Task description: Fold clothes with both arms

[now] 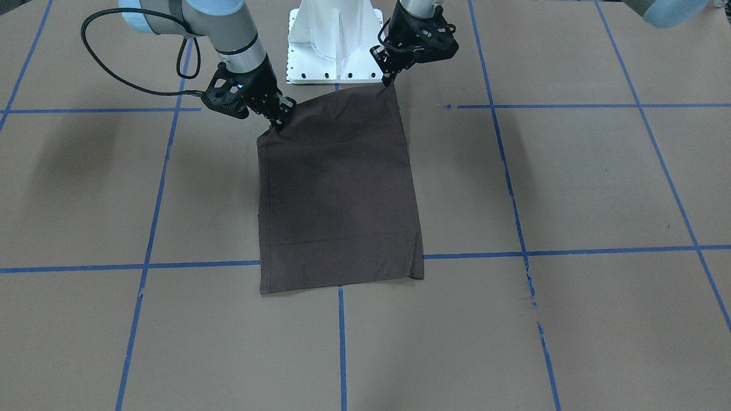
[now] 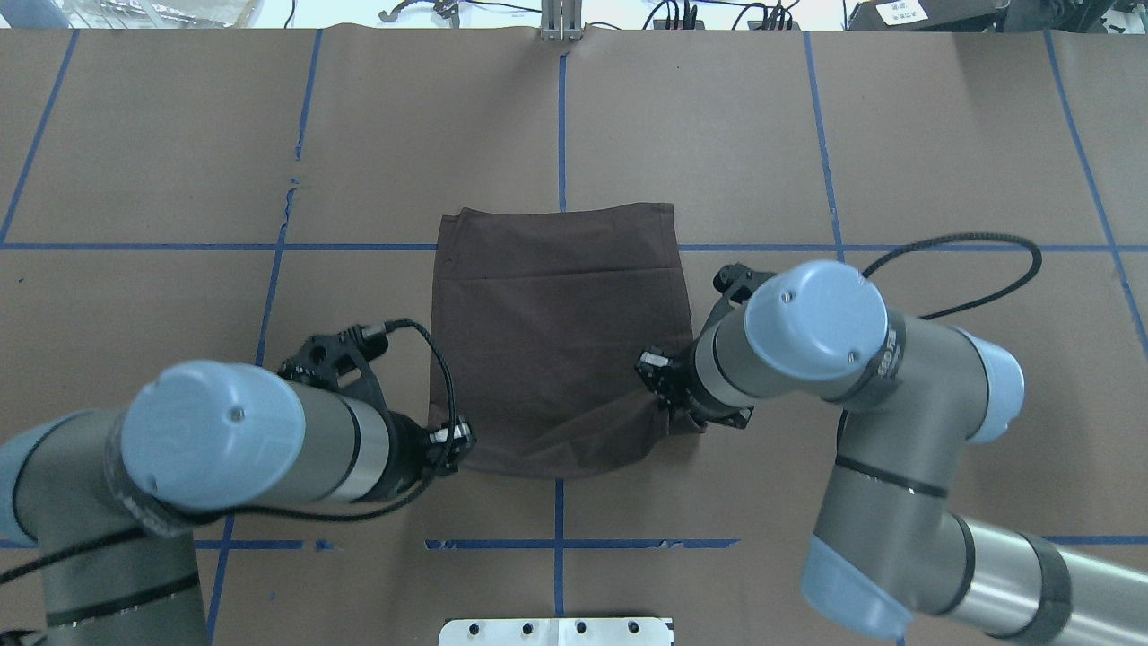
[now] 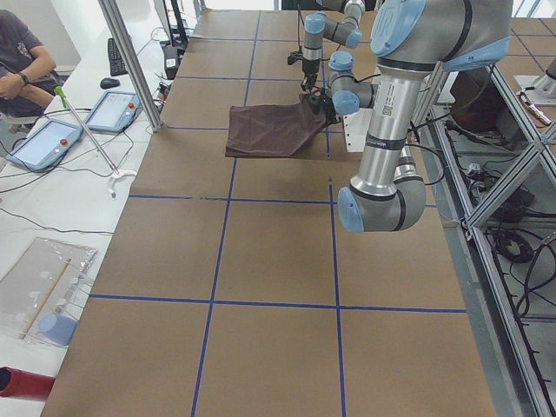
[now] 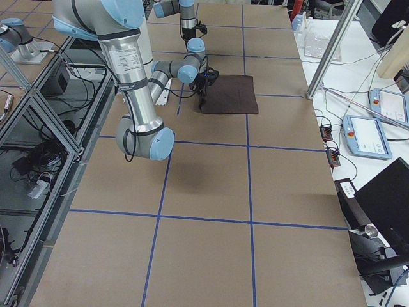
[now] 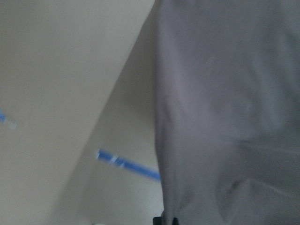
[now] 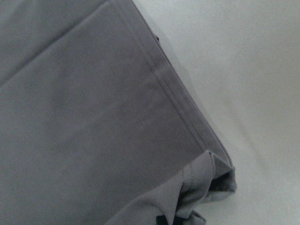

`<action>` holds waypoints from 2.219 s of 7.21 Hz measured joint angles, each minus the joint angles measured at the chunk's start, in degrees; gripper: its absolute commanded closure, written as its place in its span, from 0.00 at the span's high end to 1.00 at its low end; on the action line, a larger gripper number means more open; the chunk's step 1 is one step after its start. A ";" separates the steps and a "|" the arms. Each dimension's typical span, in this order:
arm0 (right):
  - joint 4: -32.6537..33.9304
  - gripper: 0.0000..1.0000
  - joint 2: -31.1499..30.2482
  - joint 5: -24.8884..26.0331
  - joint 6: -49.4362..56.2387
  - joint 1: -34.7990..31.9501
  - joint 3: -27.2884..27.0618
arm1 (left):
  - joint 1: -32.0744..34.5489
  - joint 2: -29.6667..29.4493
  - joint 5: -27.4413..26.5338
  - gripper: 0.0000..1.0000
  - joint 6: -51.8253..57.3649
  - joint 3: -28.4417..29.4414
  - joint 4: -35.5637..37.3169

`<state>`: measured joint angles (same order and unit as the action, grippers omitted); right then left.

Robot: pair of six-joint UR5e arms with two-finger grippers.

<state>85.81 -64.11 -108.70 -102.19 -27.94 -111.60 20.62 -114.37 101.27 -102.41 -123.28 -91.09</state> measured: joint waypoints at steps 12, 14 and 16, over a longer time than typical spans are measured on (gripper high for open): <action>-15.00 1.00 20.10 -12.96 18.83 -24.00 43.41 | 27.83 -10.61 9.16 1.00 27.35 42.71 -30.71; -3.73 1.00 13.16 -12.87 39.66 -28.80 34.46 | 32.82 -1.64 13.37 1.00 40.15 33.94 -29.88; 1.71 1.00 0.73 -14.44 61.50 -36.40 24.61 | 39.85 9.86 16.70 1.00 58.25 27.94 -29.49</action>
<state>87.52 -63.37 -123.13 -40.69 -64.34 -86.99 60.47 -104.50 117.97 -44.15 -95.34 -120.59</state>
